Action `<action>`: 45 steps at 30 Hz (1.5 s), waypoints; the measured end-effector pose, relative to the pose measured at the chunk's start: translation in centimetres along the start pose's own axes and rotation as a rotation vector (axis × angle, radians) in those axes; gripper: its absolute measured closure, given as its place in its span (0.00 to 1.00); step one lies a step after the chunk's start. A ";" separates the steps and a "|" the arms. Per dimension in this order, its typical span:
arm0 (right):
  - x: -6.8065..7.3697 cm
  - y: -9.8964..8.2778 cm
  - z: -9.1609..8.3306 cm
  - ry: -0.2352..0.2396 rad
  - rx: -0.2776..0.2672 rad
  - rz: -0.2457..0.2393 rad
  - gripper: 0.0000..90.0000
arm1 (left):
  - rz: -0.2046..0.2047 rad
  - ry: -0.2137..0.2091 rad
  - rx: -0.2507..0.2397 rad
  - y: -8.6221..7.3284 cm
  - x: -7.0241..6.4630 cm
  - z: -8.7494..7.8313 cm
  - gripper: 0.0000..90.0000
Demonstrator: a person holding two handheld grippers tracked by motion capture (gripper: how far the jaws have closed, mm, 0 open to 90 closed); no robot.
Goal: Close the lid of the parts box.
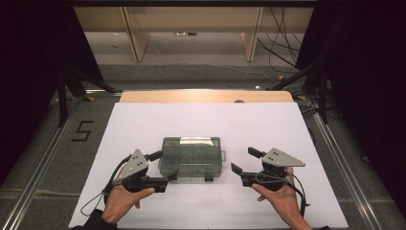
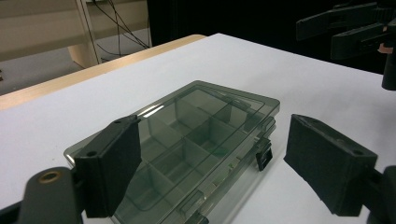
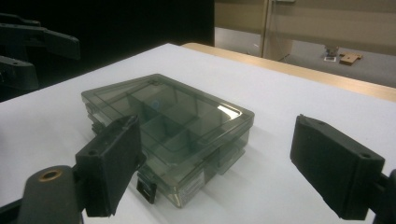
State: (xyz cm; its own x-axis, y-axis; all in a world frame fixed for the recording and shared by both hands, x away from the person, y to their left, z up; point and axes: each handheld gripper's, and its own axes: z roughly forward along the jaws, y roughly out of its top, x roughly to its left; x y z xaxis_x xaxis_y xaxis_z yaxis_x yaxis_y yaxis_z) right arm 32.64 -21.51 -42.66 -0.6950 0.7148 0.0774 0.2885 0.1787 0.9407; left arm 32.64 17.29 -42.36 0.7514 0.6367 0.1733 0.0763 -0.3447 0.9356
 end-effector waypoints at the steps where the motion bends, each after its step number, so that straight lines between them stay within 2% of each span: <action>1: 0.0 0.0 -0.1 0.002 0.006 -0.006 0.19 | -0.001 0.001 -0.001 0.0 -0.1 0.0 0.20; 6: 0.1 -0.2 -0.2 0.009 -0.009 -0.004 0.19 | 0.001 0.009 -0.018 0.0 -0.1 -0.2 0.21; 12: 0.3 -0.3 -0.6 0.011 0.003 -0.007 0.19 | 0.001 0.013 -0.037 0.1 -0.4 -0.2 0.21; 18: 0.5 -0.5 -0.8 0.011 -0.025 -0.005 0.19 | -0.002 0.006 -0.036 0.1 -0.8 -0.2 0.21; 19: 0.5 -0.4 -1.1 0.003 -0.005 -0.012 0.19 | 0.004 0.005 -0.053 0.1 -0.8 -0.1 0.21; 20: 0.5 -0.5 -1.1 0.003 -0.012 -0.011 0.19 | -0.003 0.007 -0.042 0.2 -0.9 -0.3 0.21; 23: 0.6 -0.5 -1.4 -0.008 -0.024 -0.014 0.19 | 0.002 0.007 -0.060 0.2 -0.8 -0.3 0.21; 29: 0.8 -0.6 -1.8 -0.004 -0.037 -0.026 0.19 | -0.003 0.017 -0.054 0.2 -0.8 -0.6 0.21; 30: 0.9 -0.7 -1.9 -0.016 -0.048 -0.025 0.19 | 0.003 0.012 -0.069 0.2 -0.8 -0.5 0.21; 31: 1.0 -0.7 -2.0 -0.001 -0.038 -0.024 0.19 | 0.003 0.013 -0.066 0.2 -0.8 -0.6 0.21; 34: 1.1 -0.7 -1.9 -0.004 -0.054 -0.039 0.19 | -0.004 0.016 -0.054 0.2 -1.0 -0.6 0.21; 35: 1.1 -0.6 -2.0 -0.016 -0.039 -0.045 0.19 | -0.005 0.015 -0.056 0.2 -1.1 -0.6 0.21; 36: 1.1 -0.6 -1.9 -0.018 -0.046 -0.047 0.19 | -0.005 0.014 -0.057 0.3 -1.1 -0.6 0.21; 45: 1.1 -0.6 -1.9 -0.008 -0.044 -0.043 0.19 | -0.004 0.010 -0.049 0.2 -1.1 -0.5 0.21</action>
State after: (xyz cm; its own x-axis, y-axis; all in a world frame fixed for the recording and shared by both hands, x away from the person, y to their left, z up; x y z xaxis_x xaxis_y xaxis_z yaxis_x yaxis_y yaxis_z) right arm 30.49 -22.15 -42.52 -0.7008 0.7125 0.0344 0.2295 0.1795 0.9566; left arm 31.52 16.82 -42.20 0.7445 0.6449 0.1727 0.0470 -0.3086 0.9500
